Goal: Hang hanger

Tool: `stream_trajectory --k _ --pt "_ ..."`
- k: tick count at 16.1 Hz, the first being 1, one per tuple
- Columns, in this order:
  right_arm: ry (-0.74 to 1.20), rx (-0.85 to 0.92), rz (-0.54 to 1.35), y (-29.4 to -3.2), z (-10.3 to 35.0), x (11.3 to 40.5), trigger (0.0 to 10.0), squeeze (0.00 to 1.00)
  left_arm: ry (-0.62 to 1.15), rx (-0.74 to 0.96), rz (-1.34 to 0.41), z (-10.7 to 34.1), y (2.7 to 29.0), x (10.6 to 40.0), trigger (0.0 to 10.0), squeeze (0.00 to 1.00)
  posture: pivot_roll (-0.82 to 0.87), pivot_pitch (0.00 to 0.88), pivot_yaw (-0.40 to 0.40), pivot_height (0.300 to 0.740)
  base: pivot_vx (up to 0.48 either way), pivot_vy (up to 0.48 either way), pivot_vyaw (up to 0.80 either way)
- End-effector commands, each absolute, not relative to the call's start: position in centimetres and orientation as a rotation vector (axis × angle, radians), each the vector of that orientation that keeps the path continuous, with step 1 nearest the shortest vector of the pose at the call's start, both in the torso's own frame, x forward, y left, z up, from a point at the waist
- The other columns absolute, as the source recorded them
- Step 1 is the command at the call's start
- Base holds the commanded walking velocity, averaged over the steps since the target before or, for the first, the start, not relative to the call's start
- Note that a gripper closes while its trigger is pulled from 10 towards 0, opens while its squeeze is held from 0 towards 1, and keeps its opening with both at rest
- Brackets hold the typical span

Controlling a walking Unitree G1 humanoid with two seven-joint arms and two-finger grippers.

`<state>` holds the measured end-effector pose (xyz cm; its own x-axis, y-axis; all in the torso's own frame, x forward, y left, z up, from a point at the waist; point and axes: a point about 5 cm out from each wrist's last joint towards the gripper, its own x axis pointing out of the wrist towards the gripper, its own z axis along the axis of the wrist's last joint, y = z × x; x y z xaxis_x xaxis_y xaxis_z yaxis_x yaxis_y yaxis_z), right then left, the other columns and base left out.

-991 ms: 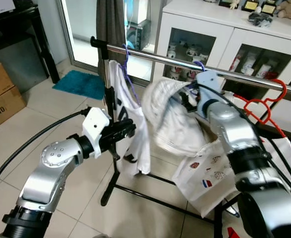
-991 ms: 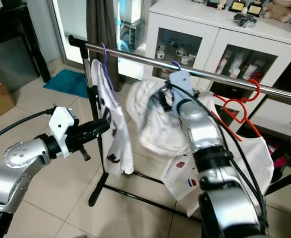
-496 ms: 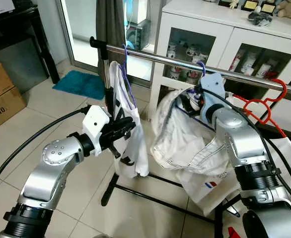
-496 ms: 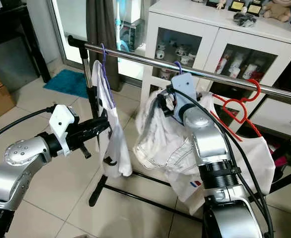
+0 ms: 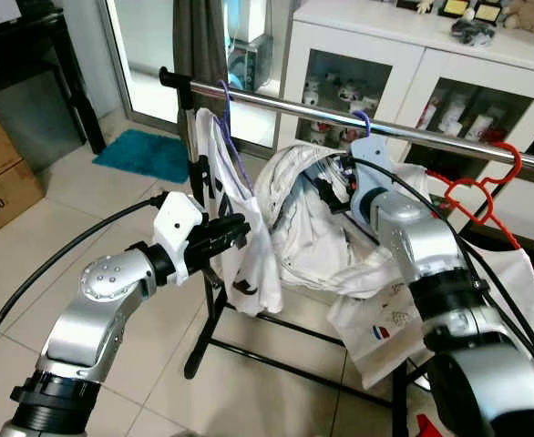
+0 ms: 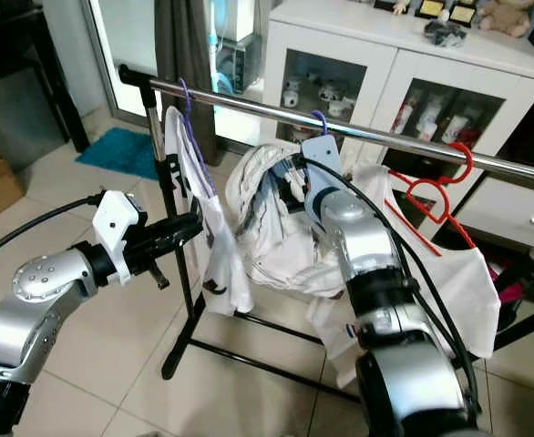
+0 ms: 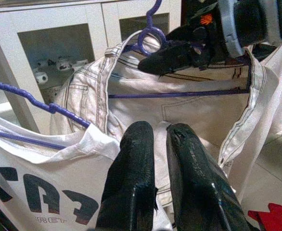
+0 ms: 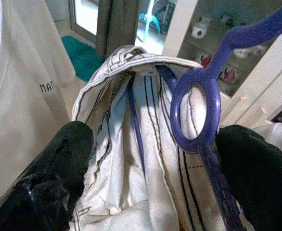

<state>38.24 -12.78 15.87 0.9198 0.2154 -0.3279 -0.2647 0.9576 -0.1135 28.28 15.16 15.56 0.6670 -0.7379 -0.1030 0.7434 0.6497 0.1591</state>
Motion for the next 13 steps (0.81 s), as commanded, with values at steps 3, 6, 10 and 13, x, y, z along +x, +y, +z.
stream_trajectory --k 3,6,10,13 --pt "0.266 -0.123 0.260 -12.4 17.2 39.5 10.0 0.00 0.024 0.203 -0.839 15.8 15.0 28.3 10.0 0.00 -0.09 0.000 -0.066 0.740 0.000 0.000 0.00" --pt "0.250 -0.131 0.257 -12.3 17.9 40.1 10.0 0.00 0.024 0.203 -0.835 15.8 15.1 28.3 10.0 0.00 -0.08 0.000 -0.071 0.740 0.000 0.000 0.00" --pt "0.282 -0.138 0.271 -12.3 16.7 40.1 0.0 0.00 0.026 0.202 -0.834 15.7 15.1 28.2 10.0 0.00 -0.08 0.000 -0.073 0.740 0.000 0.000 0.00" --pt "0.302 -0.159 0.276 -12.6 15.9 39.9 2.1 0.00 0.029 0.204 -0.835 15.6 15.1 28.2 10.0 0.00 -0.08 0.000 -0.070 0.740 0.000 0.000 0.00"
